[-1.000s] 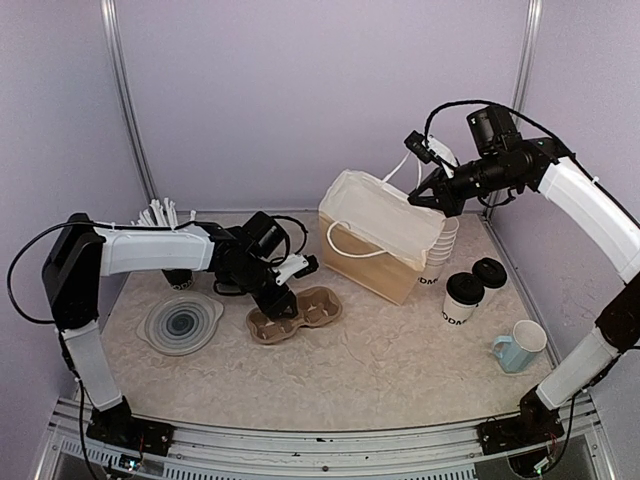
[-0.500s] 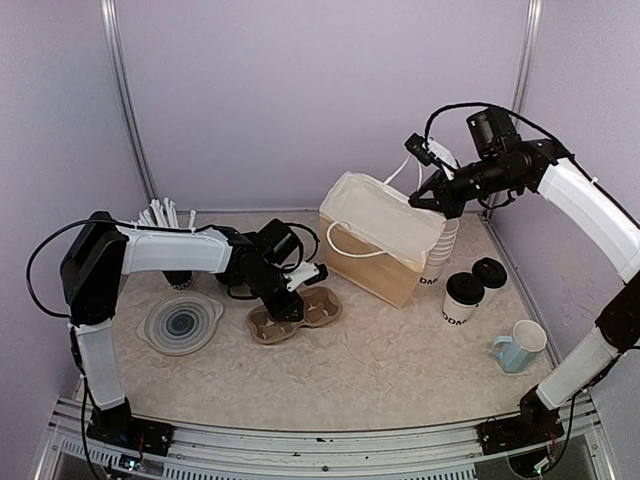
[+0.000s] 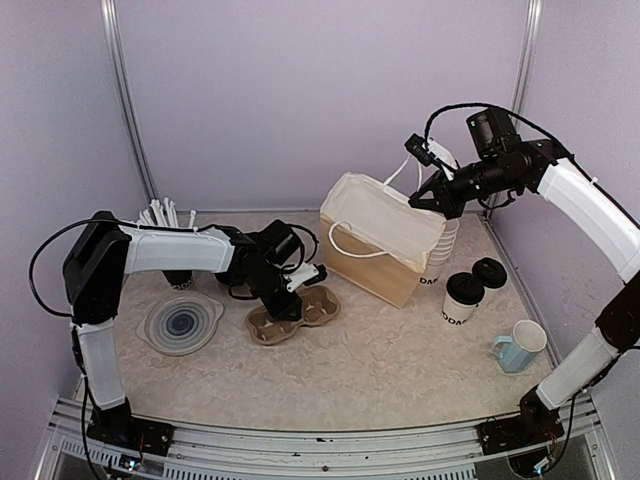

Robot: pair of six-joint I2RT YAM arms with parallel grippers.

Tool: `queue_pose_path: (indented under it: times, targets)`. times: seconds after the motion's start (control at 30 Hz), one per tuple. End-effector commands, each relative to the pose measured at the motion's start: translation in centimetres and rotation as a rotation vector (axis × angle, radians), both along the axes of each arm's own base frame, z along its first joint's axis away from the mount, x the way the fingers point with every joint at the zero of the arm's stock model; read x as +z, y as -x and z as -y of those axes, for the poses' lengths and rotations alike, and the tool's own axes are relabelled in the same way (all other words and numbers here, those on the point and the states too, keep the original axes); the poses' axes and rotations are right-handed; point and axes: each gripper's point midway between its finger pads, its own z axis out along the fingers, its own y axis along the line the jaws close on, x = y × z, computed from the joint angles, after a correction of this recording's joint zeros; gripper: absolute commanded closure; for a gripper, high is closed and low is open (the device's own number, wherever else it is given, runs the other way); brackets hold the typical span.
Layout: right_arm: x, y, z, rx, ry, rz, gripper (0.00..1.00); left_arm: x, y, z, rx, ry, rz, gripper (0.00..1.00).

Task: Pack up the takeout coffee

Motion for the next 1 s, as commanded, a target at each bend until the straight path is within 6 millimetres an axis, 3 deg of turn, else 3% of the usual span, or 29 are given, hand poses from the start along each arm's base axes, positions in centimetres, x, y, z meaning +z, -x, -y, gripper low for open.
queue_pose_path:
  times: [0.0,0.13,0.3,0.5,0.77,0.97]
  targets:
    - [0.4,-0.1,0.5,-0.007,-0.004,0.020,1.00,2.9,0.3,0.2,0.031,0.032,0.011,0.80]
    - [0.3,-0.2,0.5,-0.004,0.004,0.025,1.00,6.8,1.4,-0.7,0.066,0.079,0.030,0.81]
    - [0.3,0.0,-0.1,0.034,-0.008,0.016,1.00,13.6,2.5,-2.5,0.126,0.165,0.101,0.81]
    - [1.2,1.0,-1.4,0.129,-0.060,-0.019,1.00,25.2,4.1,-2.9,0.137,0.364,0.258,0.79]
    - [1.0,4.8,-3.6,0.301,-0.094,-0.070,1.00,40.3,7.5,-0.8,0.021,0.655,0.455,0.78]
    - [0.5,8.4,-5.4,0.427,-0.095,-0.101,1.00,46.5,10.7,2.4,-0.142,0.899,0.502,0.77]
